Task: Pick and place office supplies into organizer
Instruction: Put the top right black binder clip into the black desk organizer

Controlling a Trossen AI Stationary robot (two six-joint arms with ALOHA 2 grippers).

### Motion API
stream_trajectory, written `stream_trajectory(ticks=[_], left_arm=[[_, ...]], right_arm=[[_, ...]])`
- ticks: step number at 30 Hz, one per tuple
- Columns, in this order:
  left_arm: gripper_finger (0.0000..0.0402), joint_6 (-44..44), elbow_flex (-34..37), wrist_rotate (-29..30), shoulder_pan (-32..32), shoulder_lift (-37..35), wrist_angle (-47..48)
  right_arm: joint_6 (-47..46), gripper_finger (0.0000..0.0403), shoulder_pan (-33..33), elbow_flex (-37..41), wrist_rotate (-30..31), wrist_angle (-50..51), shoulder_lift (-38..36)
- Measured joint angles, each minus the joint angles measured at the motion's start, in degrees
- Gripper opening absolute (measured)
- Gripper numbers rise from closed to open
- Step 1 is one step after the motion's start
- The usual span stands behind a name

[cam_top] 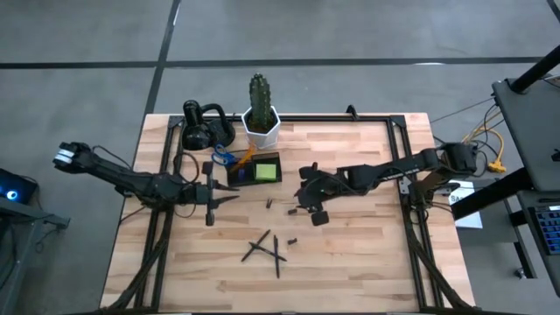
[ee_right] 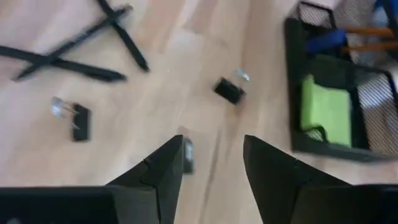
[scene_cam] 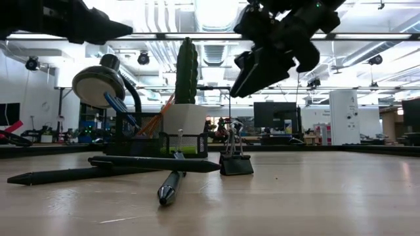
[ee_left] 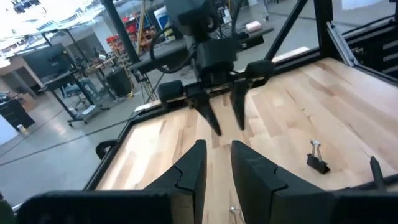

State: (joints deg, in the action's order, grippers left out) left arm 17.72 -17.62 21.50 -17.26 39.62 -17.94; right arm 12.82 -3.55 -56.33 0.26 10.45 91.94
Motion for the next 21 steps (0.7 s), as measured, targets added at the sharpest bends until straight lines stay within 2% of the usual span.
stream_trajectory(ticks=[7,13,21], left_arm=[[0.0059,0.1,3.5,0.0,0.0,-0.4,-7.0],[0.0059,0.4,4.0,0.5,0.0,-0.4,-7.0],[0.0059,-2.3,5.1,5.8,-1.5,-3.5,-5.4]], right_arm=[[-1.0,0.0151,-0.2,1.9,-3.2,-4.2,0.8],[-2.6,0.0151,-0.3,1.9,-3.3,-5.2,3.5],[-1.1,0.0143,-1.6,2.1,-3.2,-8.0,4.3]])
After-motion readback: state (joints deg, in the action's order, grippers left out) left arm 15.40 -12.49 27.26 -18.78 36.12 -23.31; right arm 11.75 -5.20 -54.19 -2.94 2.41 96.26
